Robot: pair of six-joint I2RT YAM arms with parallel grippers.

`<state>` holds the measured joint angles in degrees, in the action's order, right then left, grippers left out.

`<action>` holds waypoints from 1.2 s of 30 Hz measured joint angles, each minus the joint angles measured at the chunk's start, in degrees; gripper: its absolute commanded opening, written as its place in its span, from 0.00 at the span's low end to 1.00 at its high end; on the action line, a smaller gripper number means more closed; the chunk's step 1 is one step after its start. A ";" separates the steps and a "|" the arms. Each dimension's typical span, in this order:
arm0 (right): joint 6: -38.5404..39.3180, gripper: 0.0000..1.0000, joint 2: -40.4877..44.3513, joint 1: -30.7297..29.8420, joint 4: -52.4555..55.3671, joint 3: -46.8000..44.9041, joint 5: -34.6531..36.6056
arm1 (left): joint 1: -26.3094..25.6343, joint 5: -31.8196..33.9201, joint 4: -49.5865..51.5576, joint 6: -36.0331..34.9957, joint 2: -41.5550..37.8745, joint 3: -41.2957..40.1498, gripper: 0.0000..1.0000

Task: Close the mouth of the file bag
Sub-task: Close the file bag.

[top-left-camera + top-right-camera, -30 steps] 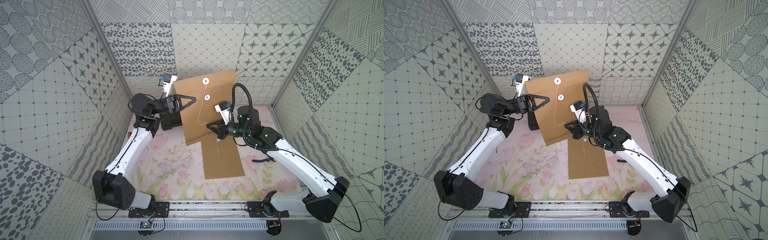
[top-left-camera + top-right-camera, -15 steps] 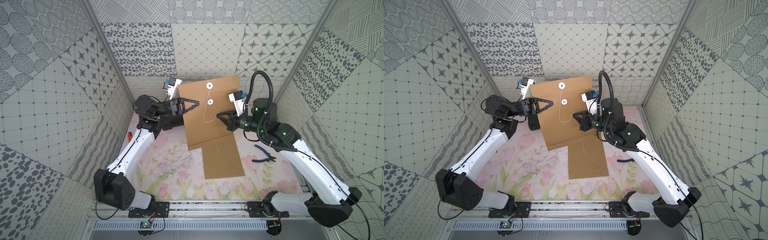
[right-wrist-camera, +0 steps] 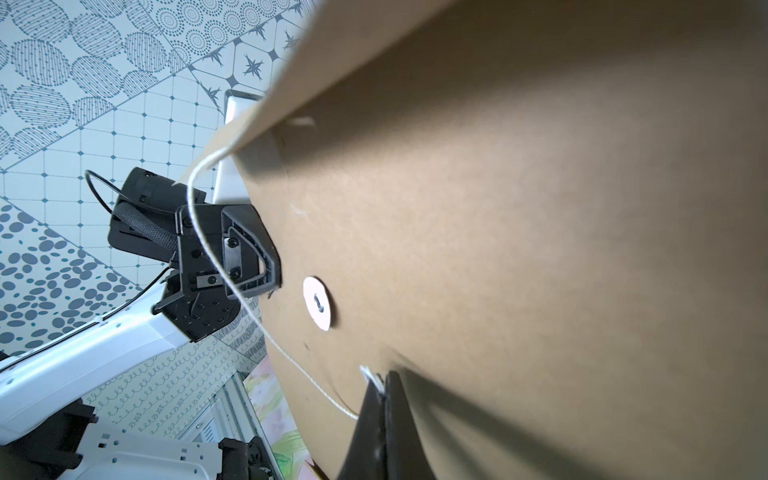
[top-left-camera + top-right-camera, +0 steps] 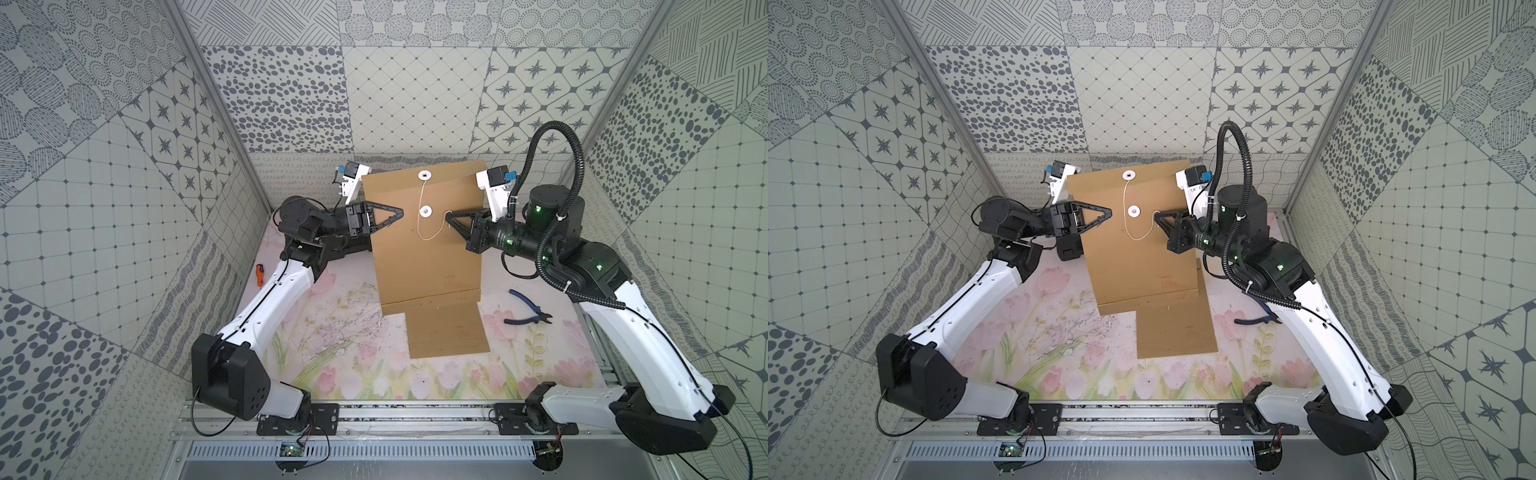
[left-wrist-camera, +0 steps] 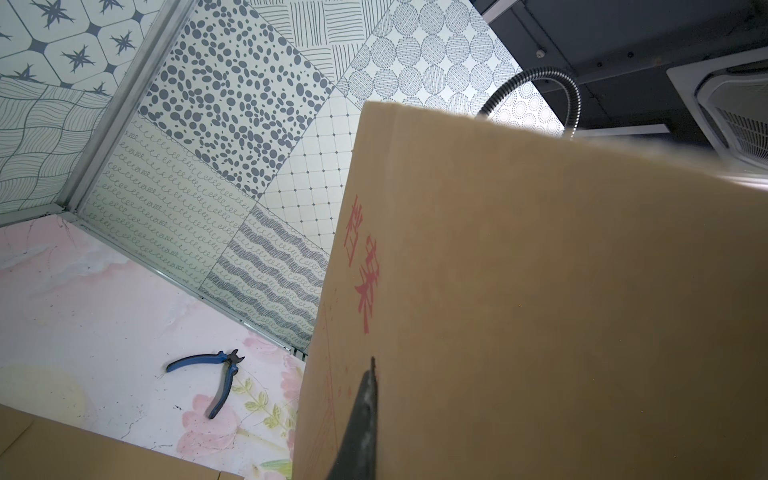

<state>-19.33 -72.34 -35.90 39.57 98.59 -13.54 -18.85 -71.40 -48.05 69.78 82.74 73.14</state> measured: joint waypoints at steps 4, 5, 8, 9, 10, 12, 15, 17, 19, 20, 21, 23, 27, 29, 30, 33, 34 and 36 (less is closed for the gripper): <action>-0.02 0.00 -0.20 0.00 1.07 0.09 1.20 | -0.66 0.44 -4.04 3.74 1.86 -1.20 0.00; -0.20 0.00 -0.31 0.00 1.05 -0.02 1.20 | -0.79 0.83 -4.22 4.22 2.01 -1.46 0.00; -1.11 0.00 -0.02 -0.04 -0.15 -2.38 0.81 | -0.90 2.16 -3.65 4.24 2.03 -1.42 0.00; -1.55 0.00 0.17 -0.09 -0.57 -3.87 0.70 | -0.90 2.71 -3.30 4.07 2.03 -1.14 0.00; -2.08 0.00 0.44 -0.13 -0.83 -5.51 0.57 | -0.90 3.32 -2.75 4.00 2.08 -0.68 0.00; -3.13 0.00 0.66 -0.17 -0.79 -8.22 0.37 | -0.90 4.46 -2.58 3.96 2.43 0.24 0.00; -4.33 0.00 0.68 -0.70 -0.74 -10.23 0.11 | -0.85 5.90 -2.51 4.02 3.39 1.27 0.00; -4.76 0.00 0.76 -0.83 -0.79 -10.49 0.13 | -0.85 6.54 -2.32 4.04 3.91 1.51 0.00; -5.05 0.00 0.96 -0.83 -0.79 -10.49 0.35 | -0.85 7.15 -2.29 4.09 4.28 1.66 0.00; -5.18 0.00 1.05 -0.81 -0.79 -10.49 0.57 | -0.85 7.30 -2.29 4.13 4.37 1.75 0.00; -5.31 0.00 1.14 -0.72 -0.76 -10.49 0.76 | -0.85 7.39 -2.29 4.15 4.44 1.88 0.00; -5.35 0.00 1.16 -0.44 -0.74 -10.45 1.03 | -0.85 7.43 -2.32 4.24 4.44 2.27 0.00; -5.55 0.00 1.05 0.04 -0.04 -10.01 1.18 | -0.85 7.39 -2.29 4.24 4.22 2.89 0.00; -5.62 0.00 0.83 0.13 0.42 -9.31 1.09 | -0.85 7.39 -2.10 4.00 3.91 2.99 0.00; -5.73 0.00 0.66 0.22 0.42 -8.87 1.03 | -0.85 7.39 -1.81 3.72 3.69 3.02 0.00; -5.81 0.00 -0.02 0.26 0.39 -7.93 0.70 | -0.85 7.34 -0.63 2.60 3.02 3.13 0.00; -5.84 0.00 -0.33 0.26 0.39 -7.76 0.57 | -0.85 7.32 -0.13 2.14 2.89 3.23 0.00; -5.88 0.00 -0.94 0.26 0.39 -7.50 0.28 | -0.85 7.30 0.59 1.46 2.82 3.43 0.00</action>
<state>-25.21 -73.28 -35.64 39.97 91.09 -13.26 -19.70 -64.10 -47.46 71.24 85.56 76.58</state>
